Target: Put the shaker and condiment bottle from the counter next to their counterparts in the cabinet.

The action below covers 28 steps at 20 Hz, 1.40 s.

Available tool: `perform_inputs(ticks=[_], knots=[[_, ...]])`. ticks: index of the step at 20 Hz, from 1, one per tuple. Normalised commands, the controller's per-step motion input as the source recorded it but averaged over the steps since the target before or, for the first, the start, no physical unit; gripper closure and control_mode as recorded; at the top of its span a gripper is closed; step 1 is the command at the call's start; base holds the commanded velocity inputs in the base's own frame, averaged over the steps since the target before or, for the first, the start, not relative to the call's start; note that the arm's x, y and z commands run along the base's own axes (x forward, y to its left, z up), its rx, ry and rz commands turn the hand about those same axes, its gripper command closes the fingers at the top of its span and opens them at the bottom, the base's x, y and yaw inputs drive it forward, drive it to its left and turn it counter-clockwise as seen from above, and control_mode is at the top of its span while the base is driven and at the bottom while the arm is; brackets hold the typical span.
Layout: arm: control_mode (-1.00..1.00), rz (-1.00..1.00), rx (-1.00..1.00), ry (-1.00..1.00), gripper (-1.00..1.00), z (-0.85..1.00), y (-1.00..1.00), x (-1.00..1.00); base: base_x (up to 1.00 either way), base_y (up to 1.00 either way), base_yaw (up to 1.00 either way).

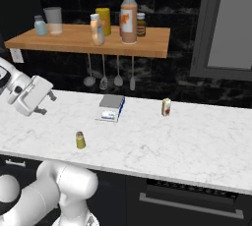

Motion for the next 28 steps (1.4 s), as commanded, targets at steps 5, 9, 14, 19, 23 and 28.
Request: perform_inputs(ticks=[5,9,14,19,23,28], knots=[[-1.00,-0.06,0.00,-0.02,-1.00,-0.55,-0.03,-0.22,0.00,0.00,0.00],[-1.00,-0.05,0.01,0.00,-1.00,-0.59,-0.08,-0.02,0.00,0.00,0.00],[-1.00,-0.05,0.00,0.00,-1.00,-0.61,-0.01,0.00,0.00,0.00,0.00],[-1.00,-0.04,0.00,0.00,-1.00,-0.40,0.00,0.19,0.00,0.00,0.00],[-1.00,-0.01,0.00,0.00,-1.00,-0.17,0.00,0.32,0.00,0.00,0.00],[-1.00,-0.02,0.00,0.00,-1.00,-0.20,0.00,0.50,0.00,0.00,0.00]])
